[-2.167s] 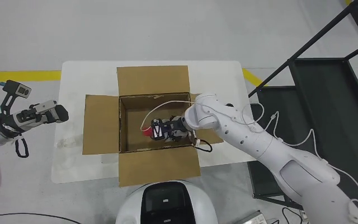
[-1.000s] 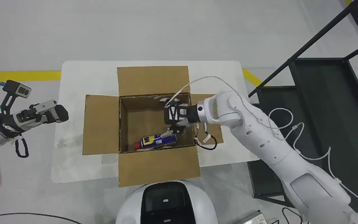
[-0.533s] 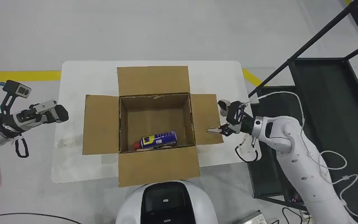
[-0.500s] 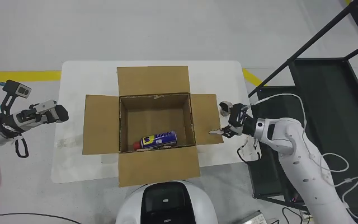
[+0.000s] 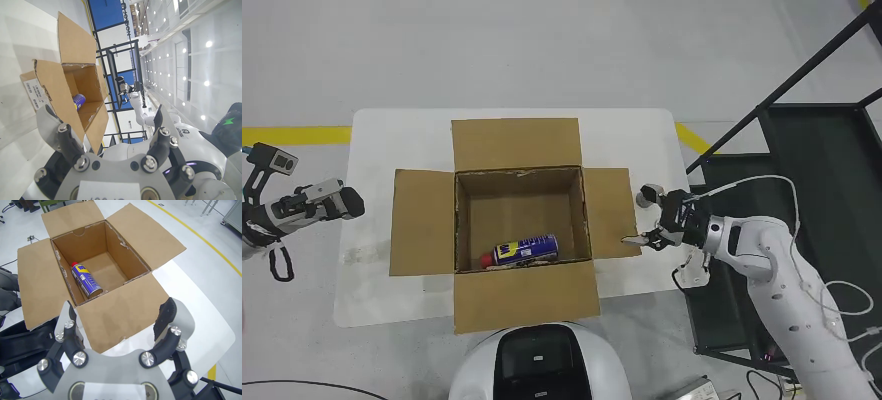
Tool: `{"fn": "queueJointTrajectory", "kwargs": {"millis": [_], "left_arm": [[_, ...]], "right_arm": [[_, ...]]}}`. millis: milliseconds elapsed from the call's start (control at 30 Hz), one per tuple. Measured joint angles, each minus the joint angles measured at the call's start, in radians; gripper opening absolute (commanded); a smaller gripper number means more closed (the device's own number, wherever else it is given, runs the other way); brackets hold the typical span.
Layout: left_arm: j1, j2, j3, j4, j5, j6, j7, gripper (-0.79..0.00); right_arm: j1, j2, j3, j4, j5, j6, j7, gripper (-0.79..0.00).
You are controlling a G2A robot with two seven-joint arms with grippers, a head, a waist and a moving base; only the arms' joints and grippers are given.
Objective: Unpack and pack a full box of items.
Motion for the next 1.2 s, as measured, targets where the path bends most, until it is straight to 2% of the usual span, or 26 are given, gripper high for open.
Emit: {"fn": "queueJointTrajectory", "kwargs": {"millis": [167,433,700,1067,1200], "left_arm": [[0.0,0.0,0.0,0.0,0.0,0.0,0.0,0.0],[0.0,0.0,0.0,0.0,0.0,0.0,0.0,0.0],[0.0,0.0,0.0,0.0,0.0,0.0,0.0,0.0],[0.0,0.0,0.0,0.0,0.0,0.0,0.0,0.0],[0.0,0.0,0.0,0.0,0.0,0.0,0.0,0.0]], "right_arm": [[0.006,0.003,0.045,0.088,0.01,0.097,0.05,0.0],[0.019,0.015,0.099,0.307,-0.03,0.116,0.079,0.0],[0.101,0.006,-0.017,0.482,-0.128,0.09,0.088,0.0],[0.245,-0.027,-0.156,0.688,-0.148,0.191,0.035,0.0],[0.269,-0.034,-0.185,0.732,-0.164,0.208,0.02,-0.105]]}}
